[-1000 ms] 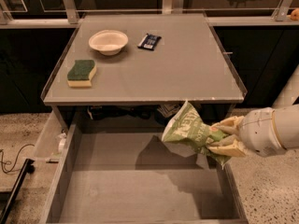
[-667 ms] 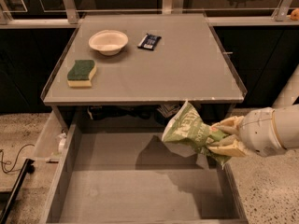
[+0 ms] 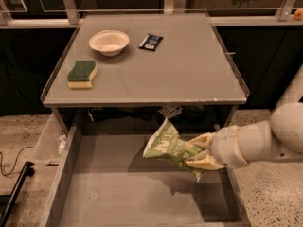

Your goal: Place green jalapeno chip bag into top drawer

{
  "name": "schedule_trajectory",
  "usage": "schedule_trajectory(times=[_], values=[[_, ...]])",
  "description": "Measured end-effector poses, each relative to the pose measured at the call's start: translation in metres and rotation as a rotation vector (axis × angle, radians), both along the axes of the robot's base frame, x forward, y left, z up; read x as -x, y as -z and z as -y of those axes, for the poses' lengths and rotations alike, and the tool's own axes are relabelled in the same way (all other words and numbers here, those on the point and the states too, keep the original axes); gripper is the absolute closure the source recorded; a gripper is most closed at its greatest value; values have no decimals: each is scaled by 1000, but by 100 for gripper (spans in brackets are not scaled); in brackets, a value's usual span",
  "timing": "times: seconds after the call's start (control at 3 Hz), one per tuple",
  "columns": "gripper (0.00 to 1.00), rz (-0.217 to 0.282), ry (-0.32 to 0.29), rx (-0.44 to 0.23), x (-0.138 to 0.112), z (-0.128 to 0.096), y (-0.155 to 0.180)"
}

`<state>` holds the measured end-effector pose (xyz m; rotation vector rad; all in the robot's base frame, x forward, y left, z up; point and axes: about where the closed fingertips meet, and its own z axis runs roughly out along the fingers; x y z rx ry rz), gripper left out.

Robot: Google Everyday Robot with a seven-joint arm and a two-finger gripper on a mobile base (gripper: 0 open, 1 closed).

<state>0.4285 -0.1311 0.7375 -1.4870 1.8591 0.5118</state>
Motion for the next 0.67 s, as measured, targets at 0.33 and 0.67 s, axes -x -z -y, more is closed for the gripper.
schedule_trajectory(times=[0.33, 0.67], values=[[100, 21, -19, -27, -7, -21, 27], [100, 72, -34, -29, -15, -35, 51]])
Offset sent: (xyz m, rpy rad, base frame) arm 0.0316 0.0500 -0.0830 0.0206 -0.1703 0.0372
